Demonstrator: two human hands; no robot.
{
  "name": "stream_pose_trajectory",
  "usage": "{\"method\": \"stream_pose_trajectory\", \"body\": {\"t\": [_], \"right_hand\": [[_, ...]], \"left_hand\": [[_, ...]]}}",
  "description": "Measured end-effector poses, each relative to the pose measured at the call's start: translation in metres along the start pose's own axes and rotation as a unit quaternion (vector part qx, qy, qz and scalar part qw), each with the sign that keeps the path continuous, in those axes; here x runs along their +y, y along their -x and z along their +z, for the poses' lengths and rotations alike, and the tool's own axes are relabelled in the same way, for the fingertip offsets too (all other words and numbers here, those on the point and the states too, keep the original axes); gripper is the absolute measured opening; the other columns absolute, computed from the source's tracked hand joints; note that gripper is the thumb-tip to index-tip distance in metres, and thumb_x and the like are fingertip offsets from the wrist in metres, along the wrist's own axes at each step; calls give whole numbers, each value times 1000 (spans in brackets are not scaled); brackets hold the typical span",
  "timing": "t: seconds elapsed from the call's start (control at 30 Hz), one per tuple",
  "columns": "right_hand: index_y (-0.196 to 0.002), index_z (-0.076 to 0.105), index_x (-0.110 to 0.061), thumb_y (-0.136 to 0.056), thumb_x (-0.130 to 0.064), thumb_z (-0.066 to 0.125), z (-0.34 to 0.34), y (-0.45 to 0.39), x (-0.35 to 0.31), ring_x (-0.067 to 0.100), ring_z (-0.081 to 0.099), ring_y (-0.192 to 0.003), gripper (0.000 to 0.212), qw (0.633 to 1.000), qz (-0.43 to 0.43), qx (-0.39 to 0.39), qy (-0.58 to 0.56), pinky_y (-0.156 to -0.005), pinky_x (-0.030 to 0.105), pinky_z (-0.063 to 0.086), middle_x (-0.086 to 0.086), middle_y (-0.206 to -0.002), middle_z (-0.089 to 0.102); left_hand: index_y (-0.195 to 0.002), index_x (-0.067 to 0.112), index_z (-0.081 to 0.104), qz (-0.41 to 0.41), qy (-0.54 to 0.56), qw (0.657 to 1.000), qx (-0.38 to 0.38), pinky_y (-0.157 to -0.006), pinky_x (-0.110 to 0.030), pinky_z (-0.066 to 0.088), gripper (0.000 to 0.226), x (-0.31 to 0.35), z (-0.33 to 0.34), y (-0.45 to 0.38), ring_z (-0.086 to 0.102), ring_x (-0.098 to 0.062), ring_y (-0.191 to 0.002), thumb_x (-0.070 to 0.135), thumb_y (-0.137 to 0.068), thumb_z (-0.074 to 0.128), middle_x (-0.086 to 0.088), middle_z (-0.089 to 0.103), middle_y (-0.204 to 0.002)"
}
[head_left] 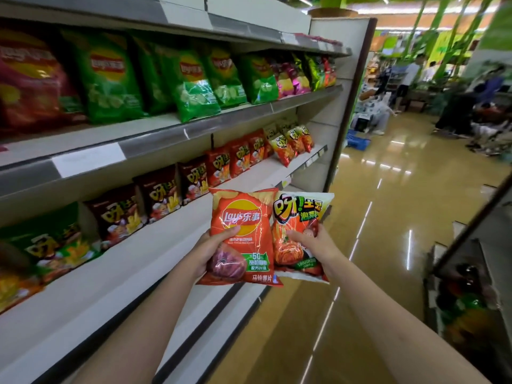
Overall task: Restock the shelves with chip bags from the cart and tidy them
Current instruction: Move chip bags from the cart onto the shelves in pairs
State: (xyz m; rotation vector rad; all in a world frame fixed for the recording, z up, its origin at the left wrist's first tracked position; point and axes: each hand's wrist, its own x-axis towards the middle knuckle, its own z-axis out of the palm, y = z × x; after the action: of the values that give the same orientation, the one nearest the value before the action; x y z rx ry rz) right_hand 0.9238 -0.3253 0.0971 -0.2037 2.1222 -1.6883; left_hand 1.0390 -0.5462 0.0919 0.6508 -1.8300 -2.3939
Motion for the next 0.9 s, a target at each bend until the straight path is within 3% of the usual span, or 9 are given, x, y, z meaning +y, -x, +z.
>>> {"method": "stream_pose_trajectory", "body": {"t": [0.2, 0.37, 0.47, 0.53, 0.6, 0.73, 0.9], "right_hand": [[-136, 37, -23, -24, -72, 84, -24, -44, -6, 29, 63, -110, 131, 1000, -16, -3, -2, -97, 53, 48, 2, -126, 61], [-139, 35, -21, -24, -78, 80, -52, -97, -15, 27, 59, -115, 135, 999, -34, -25, 11, -99, 52, 47, 1, -131, 57], [-130, 38, -14, -55, -60, 84, -70, -121, -41, 21, 54, -113, 100, 997, -50, -52, 17, -99, 38, 44, -1, -124, 55], [-125, 40, -14, -68, -45, 82, -83, -144, -54, 16, 55, -106, 77, 994, -74, -79, 6, -88, 30, 44, -4, -119, 56], [-130, 43, -17, -67, -44, 83, -92, -163, -69, 17, 60, -107, 80, 990, -101, -102, 7, -84, 31, 49, -2, -123, 61], [-138, 37, -15, -57, -55, 85, -99, -192, -93, 24, 53, -119, 101, 981, -137, -135, 16, -102, 44, 44, 2, -132, 55], [-142, 34, -15, -66, -50, 82, -112, -217, -107, 28, 43, -130, 97, 975, -163, -153, 21, -109, 48, 37, 4, -140, 48]], "left_hand": [[-120, 17, 58, -1, -6, 1000, 17, -87, -46, 55, 48, 8, 24, -40, 72, -29, -92, 34, -78, 75, -9, 74, -103], [-121, 16, 57, 22, -6, 998, 51, -81, -42, 57, 61, 25, 53, -73, 72, -28, -90, 36, -68, 78, -9, 74, -102], [-122, 17, 56, 49, 0, 995, 87, -84, -44, 56, 64, 40, 72, -90, 72, -28, -91, 37, -65, 79, -9, 74, -103], [-122, 17, 56, 70, 1, 992, 109, -89, -47, 54, 67, 52, 85, -98, 72, -29, -92, 37, -63, 80, -9, 74, -103], [-121, 17, 56, 86, 6, 987, 132, -92, -49, 53, 68, 62, 97, -104, 71, -30, -93, 38, -61, 80, -9, 74, -103], [-123, 16, 54, 116, 19, 977, 179, -89, -46, 54, 73, 79, 113, -109, 72, -30, -92, 37, -59, 82, -10, 74, -103], [-115, 16, 56, 137, 23, 967, 212, -82, -41, 56, 61, 91, 135, -115, 71, -29, -89, 34, -61, 78, -12, 73, -100]]}}
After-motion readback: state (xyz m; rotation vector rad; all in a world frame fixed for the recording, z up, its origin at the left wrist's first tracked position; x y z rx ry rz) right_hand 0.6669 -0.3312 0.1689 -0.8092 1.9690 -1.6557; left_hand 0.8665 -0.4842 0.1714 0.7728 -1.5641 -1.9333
